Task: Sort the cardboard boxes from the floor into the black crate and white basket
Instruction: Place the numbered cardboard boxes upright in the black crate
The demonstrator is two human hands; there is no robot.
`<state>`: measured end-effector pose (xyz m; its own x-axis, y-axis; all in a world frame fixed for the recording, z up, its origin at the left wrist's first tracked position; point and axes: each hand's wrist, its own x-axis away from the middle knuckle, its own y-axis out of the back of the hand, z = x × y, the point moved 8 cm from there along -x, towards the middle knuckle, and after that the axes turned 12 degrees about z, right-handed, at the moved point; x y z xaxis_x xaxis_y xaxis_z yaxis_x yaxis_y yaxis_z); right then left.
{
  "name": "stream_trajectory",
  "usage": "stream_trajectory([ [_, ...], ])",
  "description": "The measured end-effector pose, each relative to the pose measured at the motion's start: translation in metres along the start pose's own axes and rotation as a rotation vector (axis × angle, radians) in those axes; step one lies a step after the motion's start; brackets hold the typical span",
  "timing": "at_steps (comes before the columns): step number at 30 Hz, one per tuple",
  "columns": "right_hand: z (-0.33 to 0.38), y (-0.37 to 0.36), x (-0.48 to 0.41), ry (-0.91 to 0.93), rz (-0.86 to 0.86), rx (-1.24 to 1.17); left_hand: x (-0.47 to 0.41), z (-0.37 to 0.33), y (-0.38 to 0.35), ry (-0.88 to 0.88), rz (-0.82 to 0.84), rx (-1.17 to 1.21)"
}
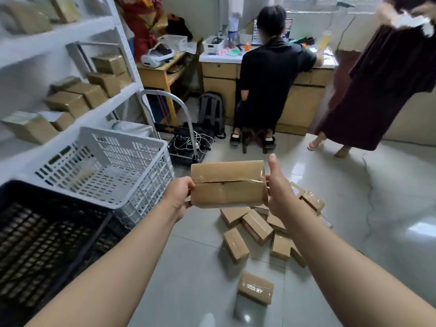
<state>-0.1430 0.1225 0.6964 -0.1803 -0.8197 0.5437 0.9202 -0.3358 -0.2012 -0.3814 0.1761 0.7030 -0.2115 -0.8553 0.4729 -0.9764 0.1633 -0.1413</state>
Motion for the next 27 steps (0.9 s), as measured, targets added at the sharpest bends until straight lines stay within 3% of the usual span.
stream_trajectory([
  [11, -0.013, -0.168, -0.019, 0.053, 0.258, 0.112, 0.053, -0.005, 0.149, -0.154, -0.396, 0.356],
  [22, -0.005, -0.366, -0.076, 0.17, 0.394, 0.264, 0.02, -0.051, 0.327, -0.25, -0.609, 0.345],
  [27, -0.021, -0.466, -0.089, 0.186, 0.534, 0.309, 0.036, -0.059, 0.407, -0.258, -0.765, 0.343],
])
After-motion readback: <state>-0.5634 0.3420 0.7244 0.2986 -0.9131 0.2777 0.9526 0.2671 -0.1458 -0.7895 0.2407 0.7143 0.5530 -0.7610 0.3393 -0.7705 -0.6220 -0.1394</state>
